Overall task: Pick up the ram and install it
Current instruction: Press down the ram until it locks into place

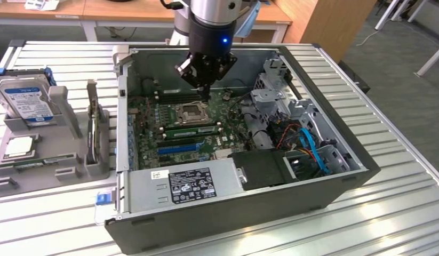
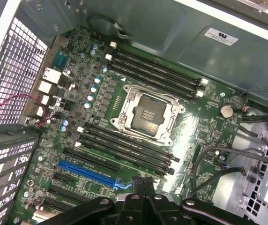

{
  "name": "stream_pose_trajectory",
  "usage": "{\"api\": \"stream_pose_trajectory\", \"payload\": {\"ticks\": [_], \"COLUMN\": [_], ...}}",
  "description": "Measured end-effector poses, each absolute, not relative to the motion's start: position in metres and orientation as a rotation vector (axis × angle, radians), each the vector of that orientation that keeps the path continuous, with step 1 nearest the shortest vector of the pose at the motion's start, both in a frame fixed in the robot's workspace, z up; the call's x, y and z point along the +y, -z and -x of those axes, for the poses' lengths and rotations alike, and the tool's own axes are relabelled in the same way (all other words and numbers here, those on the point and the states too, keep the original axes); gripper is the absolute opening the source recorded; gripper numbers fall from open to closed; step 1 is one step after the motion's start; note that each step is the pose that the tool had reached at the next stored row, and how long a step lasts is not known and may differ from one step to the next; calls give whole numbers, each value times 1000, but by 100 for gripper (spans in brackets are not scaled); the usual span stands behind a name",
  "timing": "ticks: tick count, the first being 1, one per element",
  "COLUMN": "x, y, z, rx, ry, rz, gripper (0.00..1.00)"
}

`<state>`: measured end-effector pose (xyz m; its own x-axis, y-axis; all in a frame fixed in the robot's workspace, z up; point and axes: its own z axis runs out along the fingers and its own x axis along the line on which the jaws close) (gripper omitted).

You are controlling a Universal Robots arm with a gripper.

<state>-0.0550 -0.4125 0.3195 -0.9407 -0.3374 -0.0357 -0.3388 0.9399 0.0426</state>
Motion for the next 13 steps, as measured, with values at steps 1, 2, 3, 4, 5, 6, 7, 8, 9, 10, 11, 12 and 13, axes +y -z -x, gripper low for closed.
{"api": "stream_pose_trajectory", "payload": {"ticks": [1, 2, 3, 4, 5, 6, 7, 8, 9, 10, 11, 12, 13], "x": [-413, -413, -413, -413, -413, -413, -413, -413, -413, -413, -413, -413, -413], "y": [-319, -319, -319, -319, -319, -319, -319, -319, -319, -319, -319, -319, -319], "z": [55, 56, 56, 57, 57, 57, 57, 57, 57, 57, 57, 57, 57], "rx": [3067, 3069, 3071, 3074, 3076, 3078, 3080, 3082, 3084, 3086, 3087, 3089, 3090], "ry": [-75, -75, -75, -74, -74, -74, -73, -73, -73, -72, -72, -72, -72], "rz": [530, 520, 505, 488, 471, 455, 440, 424, 408, 393, 380, 367, 356], "gripper": [10, 10, 10, 10, 10, 10, 10, 10, 10, 10, 10, 10, 10]}}
